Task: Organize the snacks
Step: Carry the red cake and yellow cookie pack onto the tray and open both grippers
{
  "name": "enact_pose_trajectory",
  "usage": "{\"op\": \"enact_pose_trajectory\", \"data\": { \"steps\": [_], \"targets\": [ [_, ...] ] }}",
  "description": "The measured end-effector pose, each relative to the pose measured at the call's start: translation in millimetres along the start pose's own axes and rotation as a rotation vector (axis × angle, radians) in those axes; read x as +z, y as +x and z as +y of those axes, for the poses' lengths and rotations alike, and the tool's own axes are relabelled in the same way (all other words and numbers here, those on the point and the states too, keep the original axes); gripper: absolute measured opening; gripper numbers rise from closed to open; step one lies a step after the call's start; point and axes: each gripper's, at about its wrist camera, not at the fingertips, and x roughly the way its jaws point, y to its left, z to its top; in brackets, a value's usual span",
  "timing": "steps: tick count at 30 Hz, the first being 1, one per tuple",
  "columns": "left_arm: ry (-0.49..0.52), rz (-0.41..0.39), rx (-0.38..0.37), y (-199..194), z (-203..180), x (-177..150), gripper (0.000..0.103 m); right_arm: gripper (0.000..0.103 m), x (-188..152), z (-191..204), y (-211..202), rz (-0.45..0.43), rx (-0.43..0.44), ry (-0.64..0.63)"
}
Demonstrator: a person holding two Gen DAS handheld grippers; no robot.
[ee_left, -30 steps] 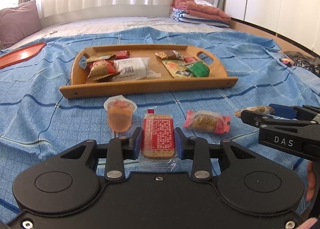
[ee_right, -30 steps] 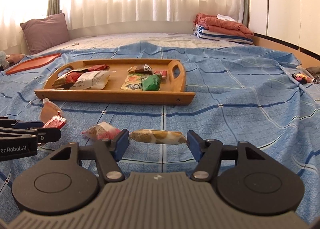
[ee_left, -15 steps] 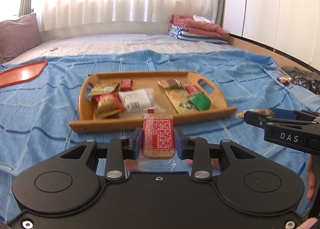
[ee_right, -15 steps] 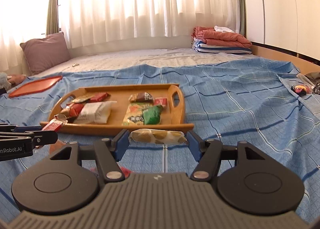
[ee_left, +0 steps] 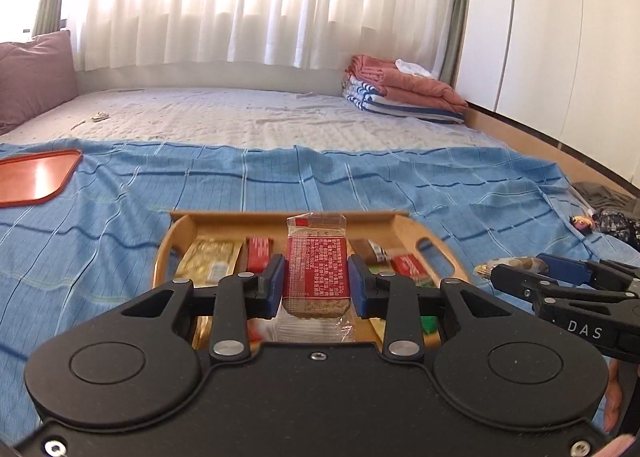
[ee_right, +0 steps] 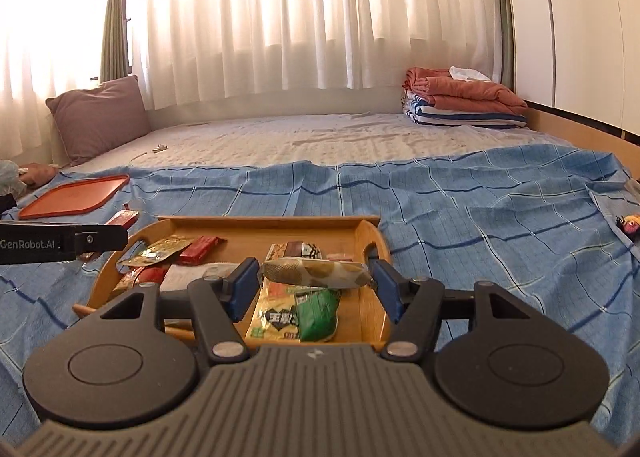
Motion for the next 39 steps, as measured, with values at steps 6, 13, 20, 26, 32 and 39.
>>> {"op": "enact_pose_trajectory", "data": {
  "steps": [6, 13, 20, 26, 32, 39],
  "targets": [
    [-0.046, 0.096, -0.011, 63, 11, 30, 0.032, 0.065, 31, -11, 48, 0.063, 0.014, 0.036],
    [-0.098, 0.228, 0.017, 137, 23, 33, 0.032, 0.064, 50, -21, 109, 0.154, 0.033, 0.118],
    [-0.096, 0.276, 0.036, 182, 17, 30, 0.032, 0.064, 56, -25, 161, 0.219, 0.007, 0.147],
    [-0.093, 0.305, 0.054, 205, 20, 23, 0.032, 0.064, 48, -28, 191, 0.271, -0.015, 0.147],
    [-0.102, 0.326, 0.079, 219, 30, 16, 0.032, 0.064, 40, -28, 211, 0.302, -0.027, 0.129],
    [-0.073, 0.319, 0.098, 227, 32, 11, 0.032, 0.064, 33, -29, 229, 0.319, -0.029, 0.145]
  ]
}}
